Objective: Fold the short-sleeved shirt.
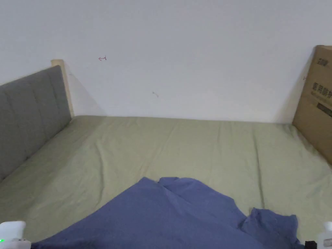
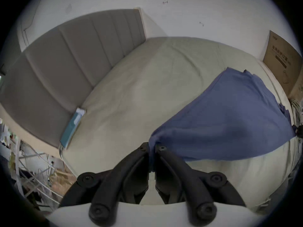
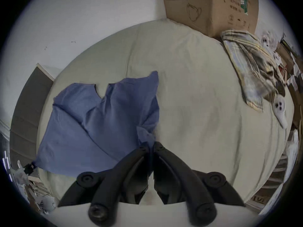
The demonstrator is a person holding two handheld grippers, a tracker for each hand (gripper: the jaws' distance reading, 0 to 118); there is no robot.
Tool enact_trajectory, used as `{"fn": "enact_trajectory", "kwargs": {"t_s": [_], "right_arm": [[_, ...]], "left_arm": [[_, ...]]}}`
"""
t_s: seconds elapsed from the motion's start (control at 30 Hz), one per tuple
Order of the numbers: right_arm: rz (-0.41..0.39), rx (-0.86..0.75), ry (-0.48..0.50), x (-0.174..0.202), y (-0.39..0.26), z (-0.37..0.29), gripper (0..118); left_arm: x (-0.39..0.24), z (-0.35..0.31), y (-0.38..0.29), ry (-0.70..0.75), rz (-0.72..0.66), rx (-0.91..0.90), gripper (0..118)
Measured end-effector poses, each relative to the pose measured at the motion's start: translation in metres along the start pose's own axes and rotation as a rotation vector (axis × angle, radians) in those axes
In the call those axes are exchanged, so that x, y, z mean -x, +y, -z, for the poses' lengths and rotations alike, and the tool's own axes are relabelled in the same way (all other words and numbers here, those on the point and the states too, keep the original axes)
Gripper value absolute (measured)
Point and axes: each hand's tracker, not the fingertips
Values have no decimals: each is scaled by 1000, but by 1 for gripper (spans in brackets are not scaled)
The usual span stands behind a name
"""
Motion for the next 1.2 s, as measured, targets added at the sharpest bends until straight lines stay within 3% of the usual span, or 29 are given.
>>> {"fn": "enact_trajectory", "kwargs": {"t_s": [0.23,0.37,0.4,0.47,0.5,0.53,0.7,0.73,0.77,0.8,0.83,0.9,0.93,1.07,1.1,1.17,1.2], "right_arm": [[0,-13,-9,-6,-19,-9,5],[0,-29,-14,-2,-25,-13,15],[-31,-31,-52,-1,-27,-16,28],[-59,-56,-79,0,-29,-23,64],[-59,-74,-74,1,-33,-30,66],[-51,-88,-58,0,-34,-36,65],[-60,-147,6,3,-45,-61,64],[-82,-151,3,5,-50,-63,62],[-104,-155,-5,8,-55,-65,52],[-131,-159,-16,10,-62,-65,28],[-137,-156,-25,10,-70,-64,2],[-118,-134,-12,7,-85,-59,1],[-105,-108,39,5,-93,-56,1],[-83,-99,24,-5,-107,-51,1],[-71,-101,25,-7,-106,-49,6],[-57,-82,35,-14,-99,-47,59],[-51,-80,33,-16,-94,-45,73]], "left_arm": [[11,-10,-32,-11,-19,22,4],[5,-14,-32,-27,-16,34,12],[2,-18,-32,-25,-15,28,25],[-1,-23,-28,-47,-23,12,81],[-4,-30,-25,-68,-32,-5,96],[-9,-38,-21,-88,-33,-35,101],[-44,-67,-6,-182,13,-112,96],[-53,-72,-5,-216,23,-114,77],[-60,-76,-5,-236,33,-123,49],[-71,-79,-7,-247,47,-135,17],[-83,-78,-12,-233,75,-129,0],[-101,-83,-21,-263,135,-162,0],[-109,-84,-23,-288,142,-137,0],[-131,-84,-27,-340,130,-113,0],[-136,-83,-27,-345,130,-117,0],[-144,-84,-24,-348,139,-116,0],[-148,-83,-23,-355,150,-116,0]]}}
